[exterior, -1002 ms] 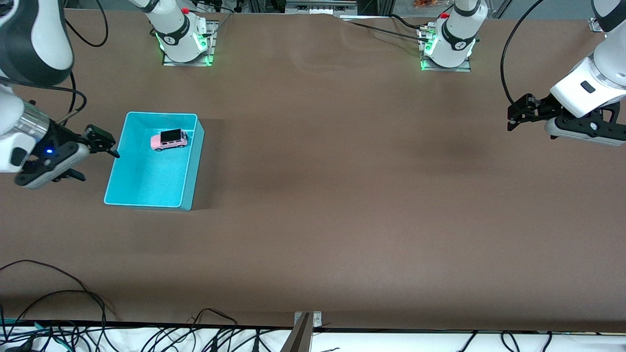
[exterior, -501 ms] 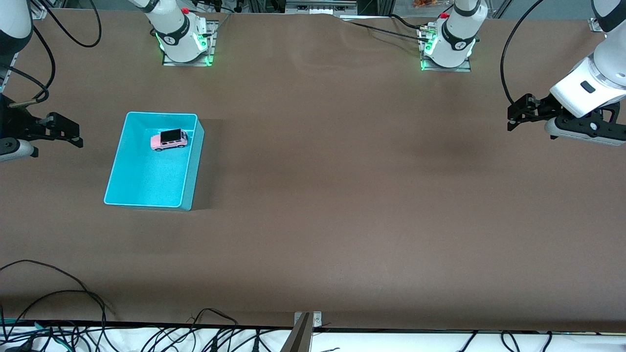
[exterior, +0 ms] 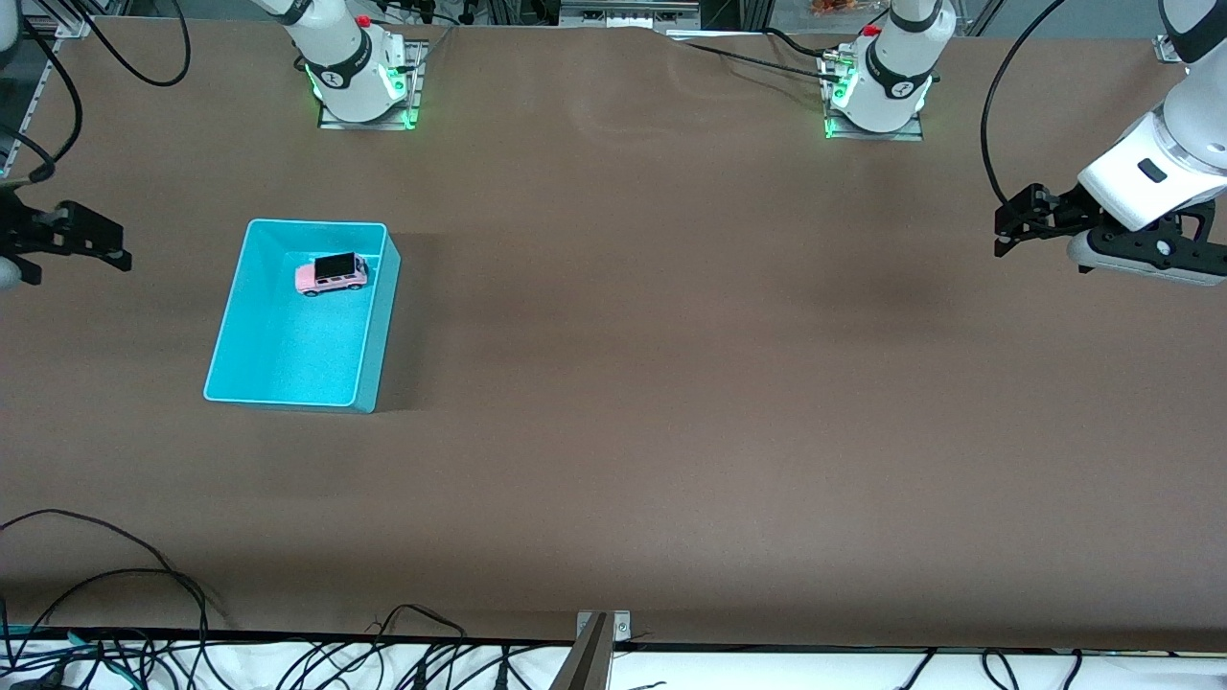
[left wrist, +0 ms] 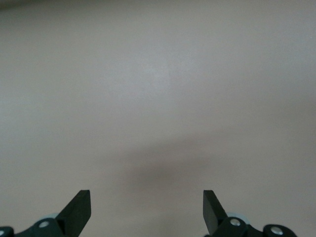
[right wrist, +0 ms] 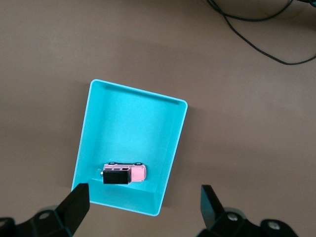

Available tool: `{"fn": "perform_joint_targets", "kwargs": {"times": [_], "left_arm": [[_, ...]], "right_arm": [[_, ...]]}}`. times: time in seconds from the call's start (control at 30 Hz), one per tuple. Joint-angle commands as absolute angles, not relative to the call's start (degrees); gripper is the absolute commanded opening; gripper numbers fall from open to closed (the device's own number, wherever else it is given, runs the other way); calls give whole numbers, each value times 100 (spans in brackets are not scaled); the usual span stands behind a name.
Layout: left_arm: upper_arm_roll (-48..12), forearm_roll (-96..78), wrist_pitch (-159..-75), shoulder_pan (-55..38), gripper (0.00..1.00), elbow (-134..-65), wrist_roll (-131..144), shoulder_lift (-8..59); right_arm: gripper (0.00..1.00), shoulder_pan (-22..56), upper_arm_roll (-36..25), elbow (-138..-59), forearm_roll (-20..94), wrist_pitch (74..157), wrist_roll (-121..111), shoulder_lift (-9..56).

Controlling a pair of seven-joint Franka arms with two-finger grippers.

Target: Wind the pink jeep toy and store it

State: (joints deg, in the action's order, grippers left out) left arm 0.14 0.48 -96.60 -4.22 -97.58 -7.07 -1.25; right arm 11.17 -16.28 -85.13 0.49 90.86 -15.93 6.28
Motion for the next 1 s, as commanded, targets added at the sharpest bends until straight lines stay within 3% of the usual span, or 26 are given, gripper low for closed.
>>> {"fn": "perform_joint_targets", "kwargs": {"times": [0.0, 0.2, 0.97], "left_arm": [[35, -88, -9519, -439, 100, -9554, -686, -35], [35, -88, -9519, -431, 100, -9554, -686, -35], [35, -88, -9519, -439, 100, -9554, -686, -35]], "right_arm": [[100, 1134, -1591, -9157, -123, 9053, -1205, 18], [100, 1195, -1529, -9518, -360, 9053, -721, -316], [100, 1134, -1521, -9229, -343, 9158, -721, -62]]}}
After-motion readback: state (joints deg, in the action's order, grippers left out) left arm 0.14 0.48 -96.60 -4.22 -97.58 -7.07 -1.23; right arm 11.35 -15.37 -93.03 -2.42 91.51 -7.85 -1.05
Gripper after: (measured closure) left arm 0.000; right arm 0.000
